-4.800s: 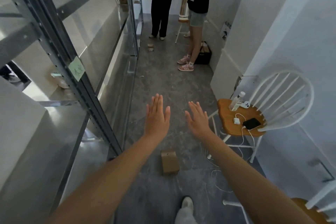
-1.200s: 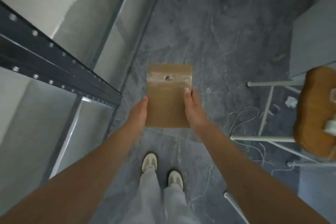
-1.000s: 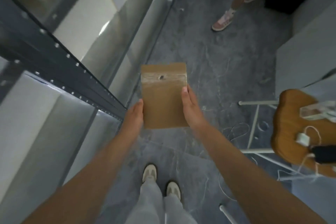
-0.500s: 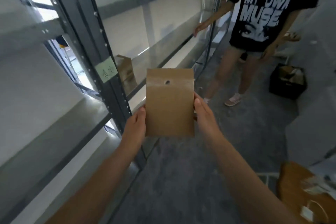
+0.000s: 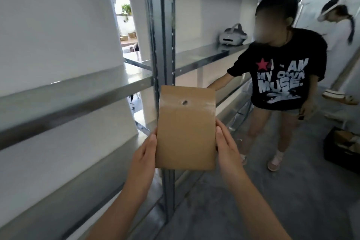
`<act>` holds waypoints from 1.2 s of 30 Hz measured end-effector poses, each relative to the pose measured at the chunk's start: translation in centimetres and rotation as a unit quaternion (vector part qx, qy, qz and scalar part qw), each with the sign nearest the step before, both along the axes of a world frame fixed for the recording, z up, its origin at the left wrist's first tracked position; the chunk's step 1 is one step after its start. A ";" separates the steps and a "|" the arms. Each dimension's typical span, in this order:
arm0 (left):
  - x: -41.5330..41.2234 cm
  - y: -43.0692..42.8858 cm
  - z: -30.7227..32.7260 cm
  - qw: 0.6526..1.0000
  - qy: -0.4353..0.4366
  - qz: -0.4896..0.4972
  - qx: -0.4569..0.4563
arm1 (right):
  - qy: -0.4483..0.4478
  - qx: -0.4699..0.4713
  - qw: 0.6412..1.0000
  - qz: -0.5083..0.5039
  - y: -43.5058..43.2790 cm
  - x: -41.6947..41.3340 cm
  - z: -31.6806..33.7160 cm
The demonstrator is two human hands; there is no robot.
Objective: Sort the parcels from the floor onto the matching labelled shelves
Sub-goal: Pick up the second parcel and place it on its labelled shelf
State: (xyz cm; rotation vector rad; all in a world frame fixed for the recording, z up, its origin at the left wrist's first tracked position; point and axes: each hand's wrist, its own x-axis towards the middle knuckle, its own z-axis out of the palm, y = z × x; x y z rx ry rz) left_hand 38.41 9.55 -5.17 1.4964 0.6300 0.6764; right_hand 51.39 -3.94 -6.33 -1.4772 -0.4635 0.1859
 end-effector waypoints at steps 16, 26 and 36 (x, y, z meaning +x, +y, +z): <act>-17.2 7.6 -3.4 0.992 -0.015 0.127 -0.009 | 0.025 -0.049 0.980 0.190 10.9 -13.2 0.4; -28.9 8.5 -5.8 0.976 0.008 0.216 -0.015 | 0.052 -0.070 0.947 0.311 15.8 -22.1 -2.8; -37.5 8.0 -7.1 0.955 -0.034 0.290 -0.048 | 0.034 -0.080 0.895 0.438 18.7 -29.4 -2.9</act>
